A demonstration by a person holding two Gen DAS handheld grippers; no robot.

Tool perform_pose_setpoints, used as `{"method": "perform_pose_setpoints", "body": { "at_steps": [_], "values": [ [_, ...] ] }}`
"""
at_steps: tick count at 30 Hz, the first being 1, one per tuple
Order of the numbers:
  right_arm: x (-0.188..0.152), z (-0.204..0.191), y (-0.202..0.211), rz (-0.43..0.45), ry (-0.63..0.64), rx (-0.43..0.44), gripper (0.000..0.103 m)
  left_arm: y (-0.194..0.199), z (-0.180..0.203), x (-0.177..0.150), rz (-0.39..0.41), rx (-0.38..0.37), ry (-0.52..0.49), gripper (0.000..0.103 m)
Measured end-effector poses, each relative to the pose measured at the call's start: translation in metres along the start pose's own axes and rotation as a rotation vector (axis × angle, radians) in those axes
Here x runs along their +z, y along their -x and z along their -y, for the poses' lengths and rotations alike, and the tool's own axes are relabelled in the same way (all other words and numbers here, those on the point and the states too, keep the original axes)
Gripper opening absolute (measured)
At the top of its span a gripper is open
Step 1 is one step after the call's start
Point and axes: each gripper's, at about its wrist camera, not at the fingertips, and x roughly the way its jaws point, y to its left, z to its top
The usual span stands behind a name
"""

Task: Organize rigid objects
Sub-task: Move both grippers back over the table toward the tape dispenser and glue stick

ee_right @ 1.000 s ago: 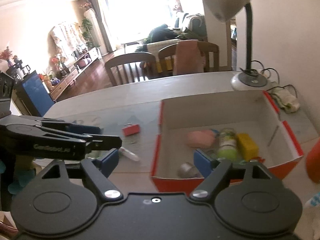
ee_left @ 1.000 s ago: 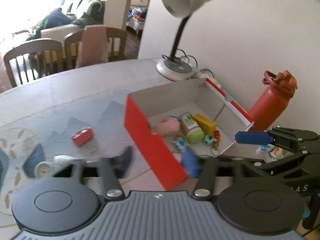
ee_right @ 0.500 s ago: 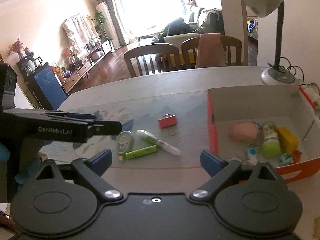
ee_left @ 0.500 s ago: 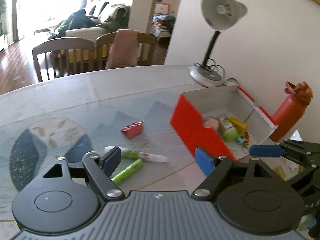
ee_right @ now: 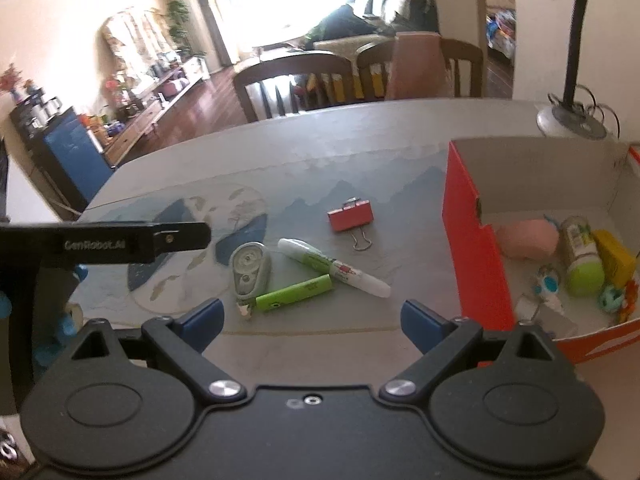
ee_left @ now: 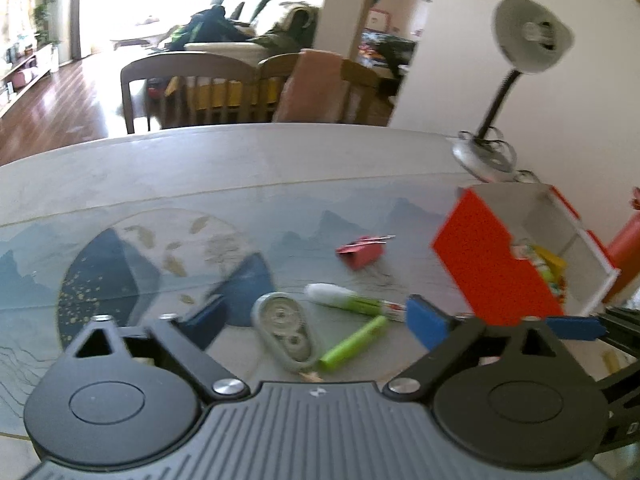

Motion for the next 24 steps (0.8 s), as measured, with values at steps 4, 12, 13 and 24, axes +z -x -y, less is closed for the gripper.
{"method": "perform_pose_setpoints", "body": {
  "at_steps": [4,12,13,24],
  "values": [
    [0.002,-0.003,-0.020,-0.022,-0.027,-0.031,0.095,-0.024,-0.018,-0.002,-0.033,0.038,0.050,0.103],
    [0.009,0.002,-0.051,-0.071,-0.025,-0.085,0.093,-0.061,-0.027,-0.010,-0.070,0.088,0.055,0.103],
    [0.010,0.002,-0.054,-0.075,-0.030,-0.090,0.093,-0.065,-0.027,-0.012,-0.073,0.094,0.053,0.103],
    [0.016,0.012,-0.097,-0.095,-0.110,-0.196,0.091,-0.102,-0.023,-0.020,-0.067,0.174,0.029,0.103]
  ]
}}
